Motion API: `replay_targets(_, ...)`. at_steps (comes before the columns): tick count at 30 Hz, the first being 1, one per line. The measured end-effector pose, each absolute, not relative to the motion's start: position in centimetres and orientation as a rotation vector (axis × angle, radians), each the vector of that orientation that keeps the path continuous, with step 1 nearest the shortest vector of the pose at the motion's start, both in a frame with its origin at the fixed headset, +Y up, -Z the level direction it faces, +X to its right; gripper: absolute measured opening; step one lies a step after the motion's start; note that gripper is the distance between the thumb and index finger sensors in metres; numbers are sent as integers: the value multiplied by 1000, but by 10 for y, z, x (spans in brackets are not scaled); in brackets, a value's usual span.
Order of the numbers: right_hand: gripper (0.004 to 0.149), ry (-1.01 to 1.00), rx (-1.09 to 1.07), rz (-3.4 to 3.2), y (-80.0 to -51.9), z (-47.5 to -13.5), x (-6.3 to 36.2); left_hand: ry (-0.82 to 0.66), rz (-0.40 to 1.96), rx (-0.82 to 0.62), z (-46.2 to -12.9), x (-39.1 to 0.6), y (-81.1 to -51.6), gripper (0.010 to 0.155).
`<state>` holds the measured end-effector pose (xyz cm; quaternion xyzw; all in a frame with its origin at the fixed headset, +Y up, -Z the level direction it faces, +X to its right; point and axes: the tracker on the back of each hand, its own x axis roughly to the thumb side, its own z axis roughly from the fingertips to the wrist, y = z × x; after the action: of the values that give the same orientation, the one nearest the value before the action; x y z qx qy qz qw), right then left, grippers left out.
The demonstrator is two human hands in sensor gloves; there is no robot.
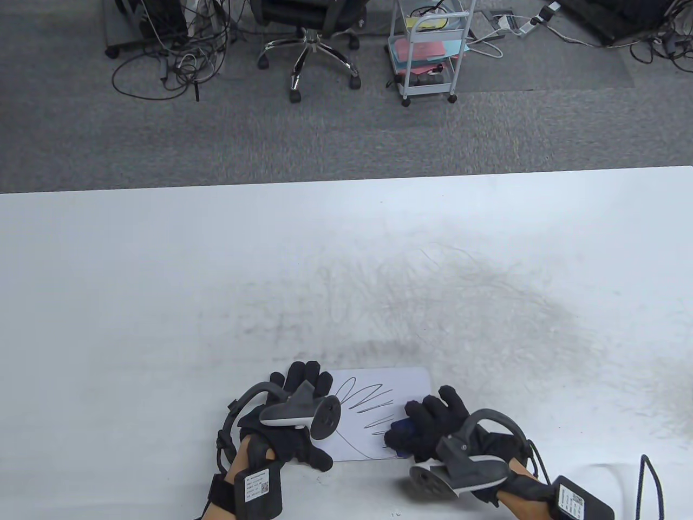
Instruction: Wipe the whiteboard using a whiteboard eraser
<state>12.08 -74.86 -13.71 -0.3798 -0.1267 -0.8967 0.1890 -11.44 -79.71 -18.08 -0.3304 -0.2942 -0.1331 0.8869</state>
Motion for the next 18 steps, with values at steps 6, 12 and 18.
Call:
replay_targets(6, 53, -392, -870, -2644, -752, -216, 111, -613, -276, -688, -181, -115, -797, 134)
replay_targets(12, 53, -327, -899, -2625, -752, -217, 109, -612, -276, -689, -181, -115, -797, 133)
replay_targets(18, 54, -227, -1076, -2491, -751, -161, 109, -609, -278, -690, -181, -115, -797, 134)
